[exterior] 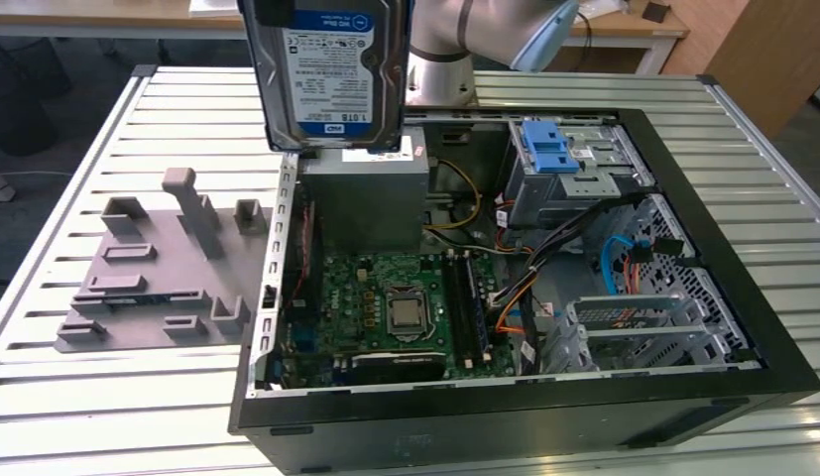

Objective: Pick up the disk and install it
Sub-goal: 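Pick up the disk, then insert the disk into the insertion slot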

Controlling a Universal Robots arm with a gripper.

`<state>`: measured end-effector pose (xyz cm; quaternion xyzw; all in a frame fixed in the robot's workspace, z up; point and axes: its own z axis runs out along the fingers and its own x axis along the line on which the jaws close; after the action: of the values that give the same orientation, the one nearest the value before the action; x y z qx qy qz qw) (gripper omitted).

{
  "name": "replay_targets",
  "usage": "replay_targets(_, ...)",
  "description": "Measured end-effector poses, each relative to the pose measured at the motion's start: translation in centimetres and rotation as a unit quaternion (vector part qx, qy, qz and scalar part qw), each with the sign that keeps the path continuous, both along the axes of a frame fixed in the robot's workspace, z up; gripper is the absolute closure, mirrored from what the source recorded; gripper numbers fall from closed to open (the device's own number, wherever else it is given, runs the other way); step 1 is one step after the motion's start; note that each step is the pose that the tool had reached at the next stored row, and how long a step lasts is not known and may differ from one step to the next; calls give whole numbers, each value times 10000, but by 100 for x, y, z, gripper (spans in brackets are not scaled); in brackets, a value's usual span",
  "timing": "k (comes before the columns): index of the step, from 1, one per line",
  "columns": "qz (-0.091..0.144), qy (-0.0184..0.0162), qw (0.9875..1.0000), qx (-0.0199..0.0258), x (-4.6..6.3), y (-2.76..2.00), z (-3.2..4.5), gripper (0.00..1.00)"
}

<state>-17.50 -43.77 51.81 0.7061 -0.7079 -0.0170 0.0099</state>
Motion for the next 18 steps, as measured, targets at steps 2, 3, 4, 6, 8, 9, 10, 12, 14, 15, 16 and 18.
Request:
replay_targets(2,0,0,10000,0,14,-8,-1,64)
replay_targets(3,0,0,10000,0,20,-12,-2,64)
replay_targets(4,0,0,10000,0,25,-16,-2,64)
replay_targets(6,0,0,10000,0,34,-23,-3,64)
replay_targets(8,0,0,10000,0,42,-31,-4,64)
replay_targets(9,0,0,10000,0,49,-38,-5,64)
replay_targets(10,0,-1,10000,0,60,-44,-6,64)
replay_targets(12,0,0,10000,0,92,-59,-7,64)
replay_targets(14,0,0,10000,0,133,-76,-8,64)
replay_targets(15,0,0,10000,0,151,-83,-9,64)
replay_targets(16,0,0,10000,1,168,-88,-10,64)
replay_targets(18,0,0,10000,0,197,-99,-11,64)
